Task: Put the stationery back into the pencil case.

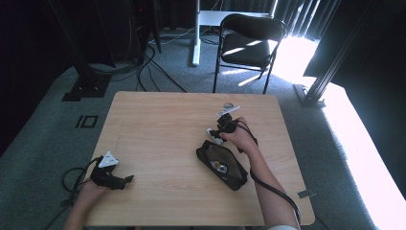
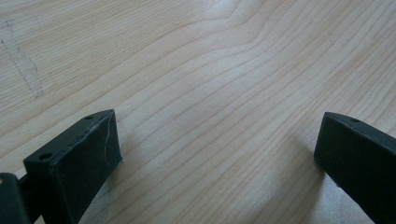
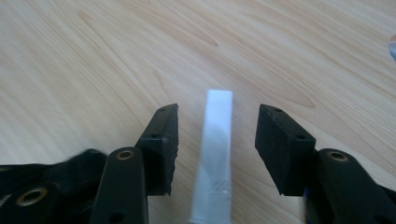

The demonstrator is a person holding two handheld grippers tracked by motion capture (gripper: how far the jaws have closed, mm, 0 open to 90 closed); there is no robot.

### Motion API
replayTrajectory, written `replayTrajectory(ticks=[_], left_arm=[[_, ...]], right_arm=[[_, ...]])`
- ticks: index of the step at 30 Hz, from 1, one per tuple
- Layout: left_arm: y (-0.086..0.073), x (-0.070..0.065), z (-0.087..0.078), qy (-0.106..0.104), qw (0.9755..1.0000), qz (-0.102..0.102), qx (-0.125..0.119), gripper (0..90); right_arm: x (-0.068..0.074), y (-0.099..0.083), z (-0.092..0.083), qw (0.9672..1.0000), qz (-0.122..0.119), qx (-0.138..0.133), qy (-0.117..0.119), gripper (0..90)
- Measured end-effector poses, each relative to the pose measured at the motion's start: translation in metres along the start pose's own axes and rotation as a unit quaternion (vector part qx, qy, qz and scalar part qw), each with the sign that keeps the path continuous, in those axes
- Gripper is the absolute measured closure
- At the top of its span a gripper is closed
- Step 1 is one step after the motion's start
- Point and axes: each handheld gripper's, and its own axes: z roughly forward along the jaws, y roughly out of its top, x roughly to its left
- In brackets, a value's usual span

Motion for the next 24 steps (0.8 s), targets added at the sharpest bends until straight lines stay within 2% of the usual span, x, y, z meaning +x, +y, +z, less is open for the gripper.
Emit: replayTrajectory(ticks=[7,12,19,22,24], left_arm=[[0.0,0.0,0.0,0.0,1.0,0.0,0.0,0.6],[0.0,0.0,0.0,0.0,1.0,0.0,0.0,0.6],[0.0,0.0,0.0,0.0,1.0,0.0,0.0,0.6],[0.0,0.0,0.0,0.0,1.0,0.0,0.0,0.6],[0.0,0.0,0.0,0.0,1.0,0.0,0.0,0.6]], right_arm=[[-0.003,-0.002,0.019,0.9995,-0.01,0.03,0.0,49.4],[-0.004,-0.003,0.029,0.999,-0.013,0.042,-0.006,51.8],[-0.004,-0.006,0.039,0.9977,-0.02,0.062,-0.017,60.5],[-0.004,-0.006,0.04,0.9979,-0.021,0.058,-0.018,66.9],[-0.004,-0.006,0.038,0.9975,-0.02,0.064,-0.022,70.1]])
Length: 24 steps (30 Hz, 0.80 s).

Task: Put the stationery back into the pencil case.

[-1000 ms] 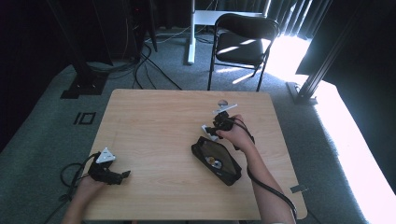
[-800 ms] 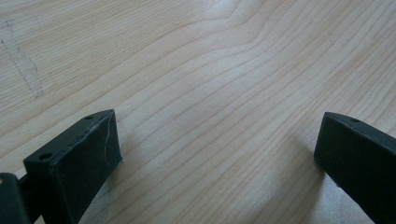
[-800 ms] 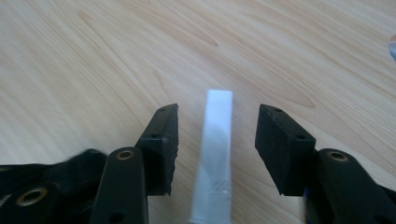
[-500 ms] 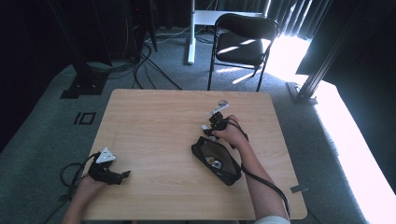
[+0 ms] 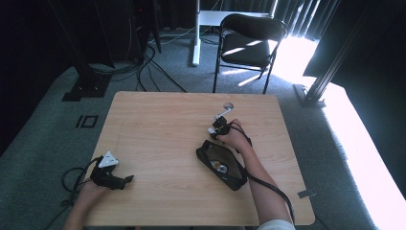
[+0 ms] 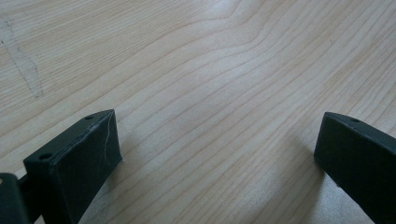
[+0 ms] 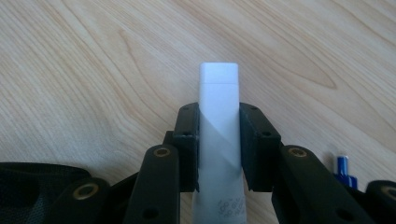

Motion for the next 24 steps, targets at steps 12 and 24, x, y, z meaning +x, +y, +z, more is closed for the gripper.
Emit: replayTrajectory(ticks=[12,24], left_arm=[[0.0,0.0,0.0,0.0,1.0,0.0,0.0,0.6],[0.0,0.0,0.0,0.0,1.0,0.0,0.0,0.6]], right_arm=[[-0.009,0.001,-0.029,0.999,0.037,-0.025,0.001,70.4],[-0.01,-0.005,-0.082,0.9984,0.034,-0.046,-0.008,70.4]])
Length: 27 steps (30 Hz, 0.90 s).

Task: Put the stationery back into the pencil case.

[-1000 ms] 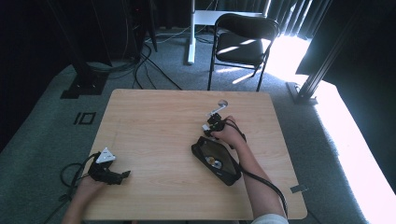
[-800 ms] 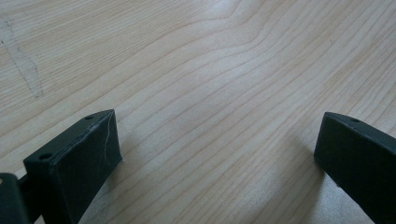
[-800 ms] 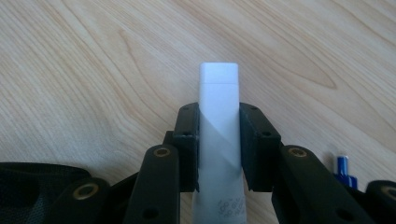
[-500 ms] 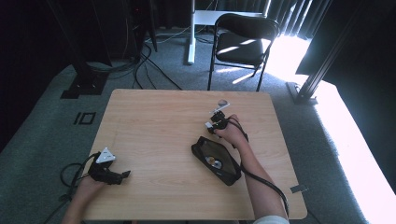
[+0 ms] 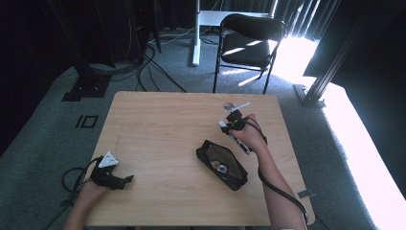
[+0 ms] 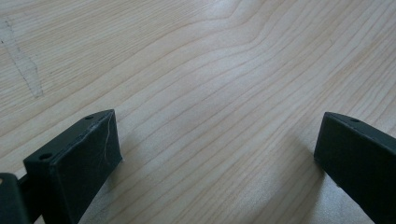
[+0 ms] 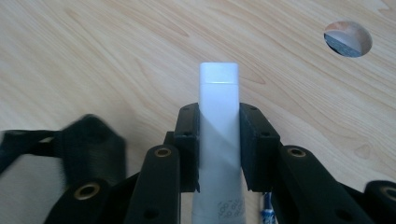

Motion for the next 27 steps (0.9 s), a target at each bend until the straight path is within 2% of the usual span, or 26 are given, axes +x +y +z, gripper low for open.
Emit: replayTrajectory(ticks=[6,10,13,17,22,27], left_arm=[[0.0,0.0,0.0,0.0,1.0,0.0,0.0,0.6],[0.0,0.0,0.0,0.0,1.0,0.0,0.0,0.6],[0.0,0.0,0.0,0.0,1.0,0.0,0.0,0.6],[0.0,0.0,0.0,0.0,1.0,0.0,0.0,0.6],[0.0,0.0,0.0,0.0,1.0,0.0,0.0,0.6],[0.0,0.0,0.0,0.0,1.0,-0.001,-0.001,0.6]], right_arm=[[0.005,-0.005,-0.027,0.9995,0.004,-0.03,0.005,70.4],[0.013,-0.009,-0.044,0.9992,0.005,-0.039,0.009,70.5],[0.022,-0.012,-0.057,0.9992,0.004,-0.036,0.014,70.5],[0.033,-0.016,-0.07,0.9987,-0.003,-0.043,0.028,70.4],[0.048,-0.025,-0.077,0.9976,-0.009,-0.052,0.045,70.4],[0.062,-0.037,-0.071,0.9969,-0.02,-0.046,0.06,70.4]])
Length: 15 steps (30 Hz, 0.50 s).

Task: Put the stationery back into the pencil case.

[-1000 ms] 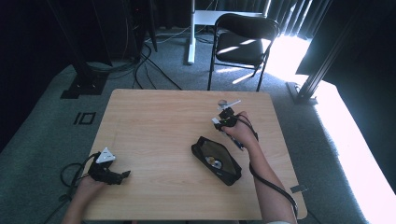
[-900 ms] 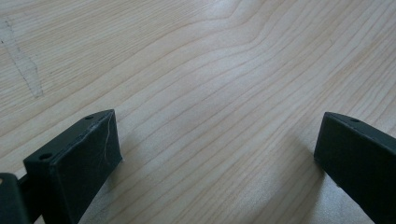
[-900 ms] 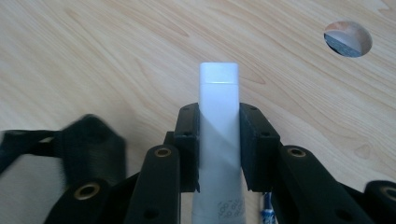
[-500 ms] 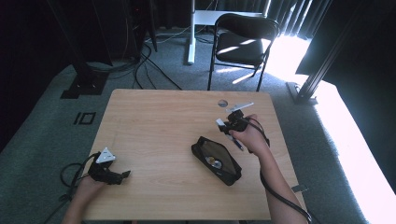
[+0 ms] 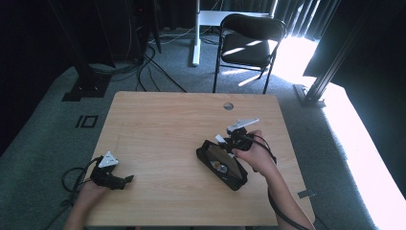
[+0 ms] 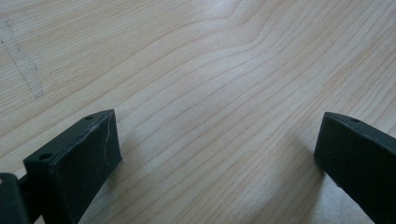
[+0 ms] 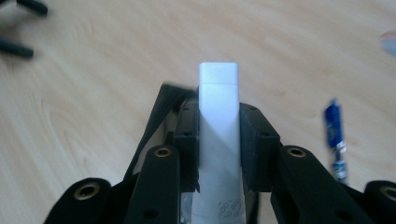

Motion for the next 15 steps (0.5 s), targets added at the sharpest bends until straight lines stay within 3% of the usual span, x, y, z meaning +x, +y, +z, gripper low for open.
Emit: replayTrajectory(ticks=[8,12,15], left_arm=[[0.0,0.0,0.0,0.0,1.0,0.001,0.001,0.6],[0.0,0.0,0.0,0.0,1.0,0.0,0.001,0.6],[0.0,0.0,0.0,0.0,1.0,0.0,0.001,0.6]], right_arm=[[0.011,-0.016,0.027,0.9987,-0.014,0.048,0.01,70.5],[0.016,-0.021,0.041,0.9965,-0.024,0.078,0.018,70.5],[0.018,-0.023,0.052,0.9949,-0.03,0.096,0.01,70.5]])
